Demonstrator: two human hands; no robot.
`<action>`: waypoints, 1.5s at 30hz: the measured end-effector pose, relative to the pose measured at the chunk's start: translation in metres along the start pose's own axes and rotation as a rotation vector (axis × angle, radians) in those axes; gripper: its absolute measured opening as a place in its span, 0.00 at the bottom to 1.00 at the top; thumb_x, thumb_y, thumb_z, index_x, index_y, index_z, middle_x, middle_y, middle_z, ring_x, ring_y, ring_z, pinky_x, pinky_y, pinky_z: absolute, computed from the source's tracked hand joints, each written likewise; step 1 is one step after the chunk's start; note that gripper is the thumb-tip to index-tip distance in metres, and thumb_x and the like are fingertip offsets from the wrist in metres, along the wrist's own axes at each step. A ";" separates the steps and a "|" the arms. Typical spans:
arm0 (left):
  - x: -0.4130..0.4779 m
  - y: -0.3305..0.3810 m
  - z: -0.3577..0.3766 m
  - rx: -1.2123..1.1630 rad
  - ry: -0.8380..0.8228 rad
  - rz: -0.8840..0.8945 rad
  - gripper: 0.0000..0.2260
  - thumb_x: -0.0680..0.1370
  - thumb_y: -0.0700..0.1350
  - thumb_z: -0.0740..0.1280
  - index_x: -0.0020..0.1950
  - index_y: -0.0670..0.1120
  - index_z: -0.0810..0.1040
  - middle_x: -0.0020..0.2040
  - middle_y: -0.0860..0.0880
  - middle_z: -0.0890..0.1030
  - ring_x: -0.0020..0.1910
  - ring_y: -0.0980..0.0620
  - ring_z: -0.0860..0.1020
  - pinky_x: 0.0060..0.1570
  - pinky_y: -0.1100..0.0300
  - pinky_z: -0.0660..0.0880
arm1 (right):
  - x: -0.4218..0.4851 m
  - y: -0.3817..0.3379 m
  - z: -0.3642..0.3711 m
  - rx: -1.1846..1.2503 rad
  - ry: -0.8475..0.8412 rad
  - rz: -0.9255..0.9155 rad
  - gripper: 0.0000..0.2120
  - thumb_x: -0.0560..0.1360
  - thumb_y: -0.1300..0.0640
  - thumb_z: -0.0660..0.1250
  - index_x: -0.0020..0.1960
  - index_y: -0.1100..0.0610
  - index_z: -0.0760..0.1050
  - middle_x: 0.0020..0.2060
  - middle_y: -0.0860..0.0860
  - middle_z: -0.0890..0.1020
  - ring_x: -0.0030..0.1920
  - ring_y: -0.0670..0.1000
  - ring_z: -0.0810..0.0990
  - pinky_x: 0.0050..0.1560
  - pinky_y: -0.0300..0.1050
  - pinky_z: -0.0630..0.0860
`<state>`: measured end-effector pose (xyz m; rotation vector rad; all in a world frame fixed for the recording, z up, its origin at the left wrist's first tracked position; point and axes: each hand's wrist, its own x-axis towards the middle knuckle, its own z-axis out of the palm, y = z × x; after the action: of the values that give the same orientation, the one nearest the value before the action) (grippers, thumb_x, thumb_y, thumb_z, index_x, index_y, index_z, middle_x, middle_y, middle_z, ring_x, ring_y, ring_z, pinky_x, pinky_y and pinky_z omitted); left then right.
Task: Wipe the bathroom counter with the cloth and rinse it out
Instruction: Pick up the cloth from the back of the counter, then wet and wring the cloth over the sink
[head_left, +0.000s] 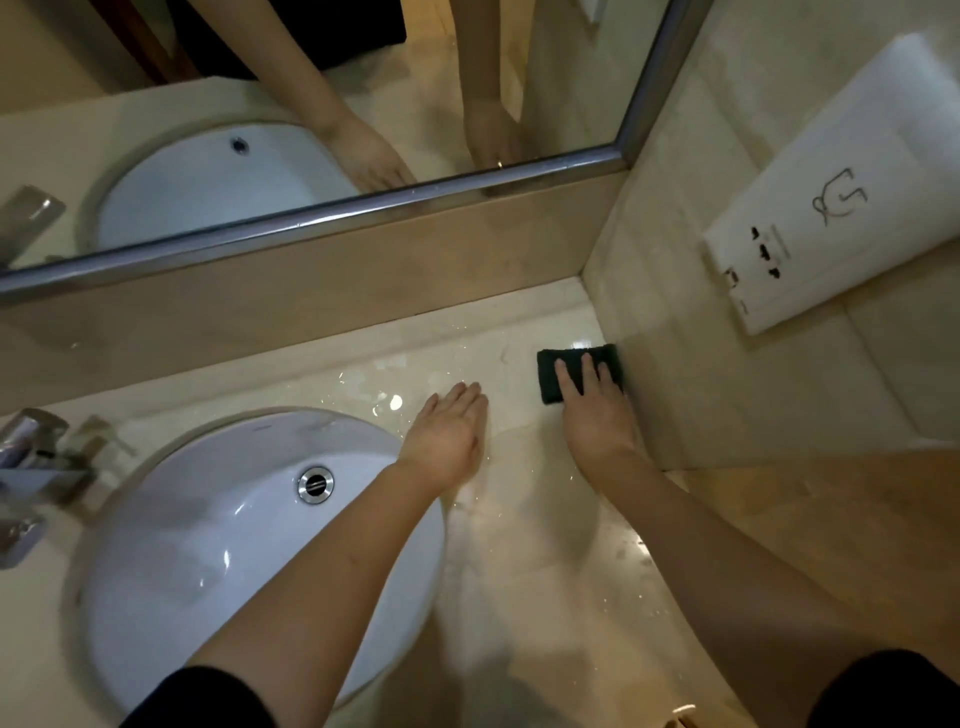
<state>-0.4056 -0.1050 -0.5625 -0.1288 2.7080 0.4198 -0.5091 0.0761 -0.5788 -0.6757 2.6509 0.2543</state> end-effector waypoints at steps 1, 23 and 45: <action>-0.007 0.000 0.004 -0.002 0.016 -0.004 0.24 0.80 0.42 0.54 0.77 0.44 0.57 0.79 0.48 0.54 0.77 0.50 0.50 0.74 0.53 0.46 | -0.007 0.000 0.001 -0.003 -0.016 -0.002 0.35 0.80 0.63 0.55 0.78 0.53 0.39 0.77 0.60 0.46 0.76 0.60 0.49 0.74 0.51 0.53; -0.167 -0.081 0.063 0.036 -0.047 0.022 0.27 0.82 0.40 0.53 0.78 0.44 0.47 0.79 0.48 0.45 0.78 0.50 0.44 0.74 0.52 0.43 | -0.146 -0.135 0.032 -0.044 0.043 0.094 0.28 0.78 0.65 0.59 0.76 0.57 0.56 0.58 0.60 0.73 0.53 0.57 0.76 0.46 0.45 0.74; -0.181 -0.069 -0.014 -0.458 0.248 -0.094 0.13 0.75 0.53 0.68 0.54 0.48 0.74 0.44 0.52 0.81 0.41 0.50 0.79 0.39 0.56 0.75 | -0.175 -0.191 -0.045 0.477 0.203 -0.024 0.14 0.78 0.53 0.61 0.63 0.49 0.71 0.46 0.50 0.83 0.44 0.54 0.81 0.38 0.45 0.72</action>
<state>-0.2347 -0.1699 -0.4972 -0.4592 2.7762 1.0500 -0.2889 -0.0283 -0.4801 -0.5942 2.7338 -0.4646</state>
